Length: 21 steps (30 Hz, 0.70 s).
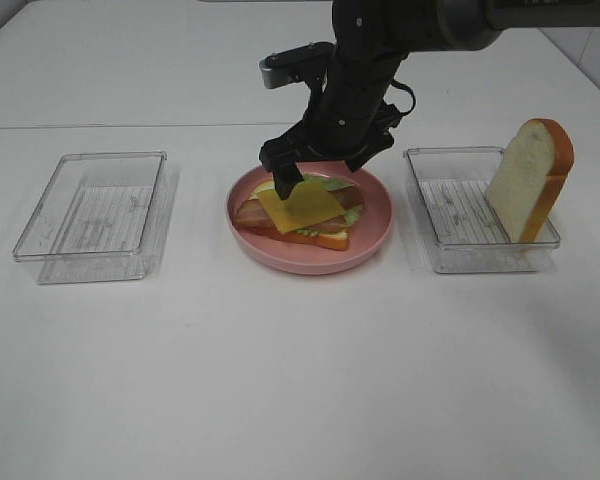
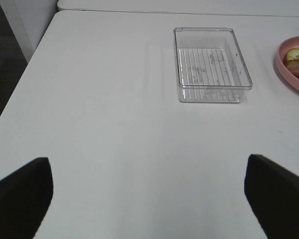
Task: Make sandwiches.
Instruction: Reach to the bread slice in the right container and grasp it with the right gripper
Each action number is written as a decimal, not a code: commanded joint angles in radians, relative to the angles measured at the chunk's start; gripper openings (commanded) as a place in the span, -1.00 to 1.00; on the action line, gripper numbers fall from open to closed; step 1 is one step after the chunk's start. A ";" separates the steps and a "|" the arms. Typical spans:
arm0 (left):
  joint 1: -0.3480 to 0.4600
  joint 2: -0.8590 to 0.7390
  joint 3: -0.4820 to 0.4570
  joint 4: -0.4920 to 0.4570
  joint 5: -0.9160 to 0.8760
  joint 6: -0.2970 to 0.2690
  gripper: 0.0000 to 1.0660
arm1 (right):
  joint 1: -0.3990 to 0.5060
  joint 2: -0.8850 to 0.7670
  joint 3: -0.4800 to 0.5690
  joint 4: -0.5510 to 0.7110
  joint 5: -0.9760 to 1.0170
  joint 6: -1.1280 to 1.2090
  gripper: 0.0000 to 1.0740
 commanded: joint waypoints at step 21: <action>0.002 -0.019 0.001 -0.003 -0.006 0.000 0.81 | -0.157 -0.314 -0.006 -0.216 0.268 0.002 0.83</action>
